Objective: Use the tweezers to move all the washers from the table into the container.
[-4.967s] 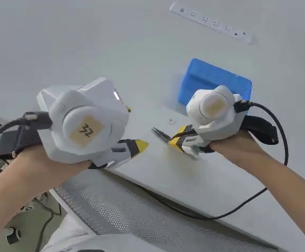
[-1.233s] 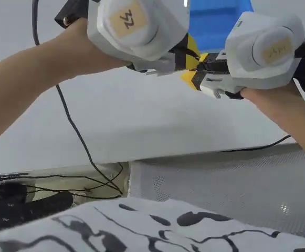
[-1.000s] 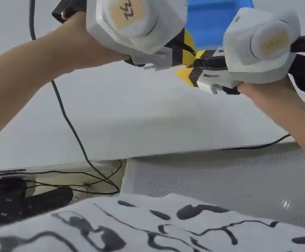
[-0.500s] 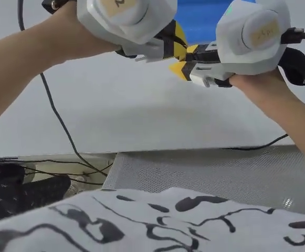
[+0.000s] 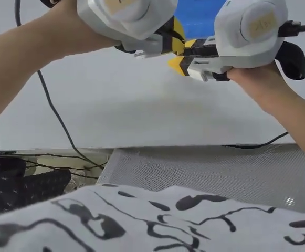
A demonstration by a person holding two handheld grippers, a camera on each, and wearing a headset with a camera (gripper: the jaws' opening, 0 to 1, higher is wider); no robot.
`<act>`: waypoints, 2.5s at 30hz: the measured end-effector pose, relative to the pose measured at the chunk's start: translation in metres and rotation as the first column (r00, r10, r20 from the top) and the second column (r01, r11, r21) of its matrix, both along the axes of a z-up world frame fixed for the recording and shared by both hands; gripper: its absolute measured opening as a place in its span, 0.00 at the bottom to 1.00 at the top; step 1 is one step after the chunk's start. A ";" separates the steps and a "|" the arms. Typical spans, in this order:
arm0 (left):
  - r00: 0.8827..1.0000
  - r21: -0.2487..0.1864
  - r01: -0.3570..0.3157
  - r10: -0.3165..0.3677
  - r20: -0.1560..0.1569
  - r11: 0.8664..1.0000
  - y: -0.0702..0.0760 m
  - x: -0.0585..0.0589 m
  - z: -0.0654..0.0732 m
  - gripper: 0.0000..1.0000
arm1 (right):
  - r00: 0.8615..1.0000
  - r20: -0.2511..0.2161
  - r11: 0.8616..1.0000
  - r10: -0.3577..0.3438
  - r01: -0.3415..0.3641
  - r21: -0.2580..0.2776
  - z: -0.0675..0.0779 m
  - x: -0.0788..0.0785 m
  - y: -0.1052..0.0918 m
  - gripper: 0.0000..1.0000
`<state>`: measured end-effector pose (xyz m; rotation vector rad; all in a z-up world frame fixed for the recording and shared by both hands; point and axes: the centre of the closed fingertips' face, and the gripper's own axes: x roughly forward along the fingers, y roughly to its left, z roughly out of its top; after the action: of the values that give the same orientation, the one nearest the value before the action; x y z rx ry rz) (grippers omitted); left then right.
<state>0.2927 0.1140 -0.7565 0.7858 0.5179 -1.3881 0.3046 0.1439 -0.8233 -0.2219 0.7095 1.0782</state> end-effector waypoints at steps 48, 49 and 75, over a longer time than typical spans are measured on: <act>0.999 -0.038 -0.048 0.049 0.019 0.998 -0.019 0.004 0.027 0.00 | 0.967 0.177 0.976 0.182 -0.155 -0.155 0.034 0.005 -0.013 0.03; 0.998 -0.040 -0.047 0.048 0.028 0.998 -0.020 0.004 0.030 0.00 | 0.967 0.179 0.976 0.183 -0.156 -0.155 0.035 0.007 -0.014 0.03; 0.990 -0.037 0.000 0.005 0.142 0.999 -0.025 0.029 0.067 0.00 | 0.949 0.253 0.972 0.191 -0.146 -0.187 0.072 0.043 -0.022 0.03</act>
<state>0.3215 0.0887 -0.6898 0.8470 0.3812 -1.3247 0.3475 0.1216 -0.7517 -0.5714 0.5412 1.1254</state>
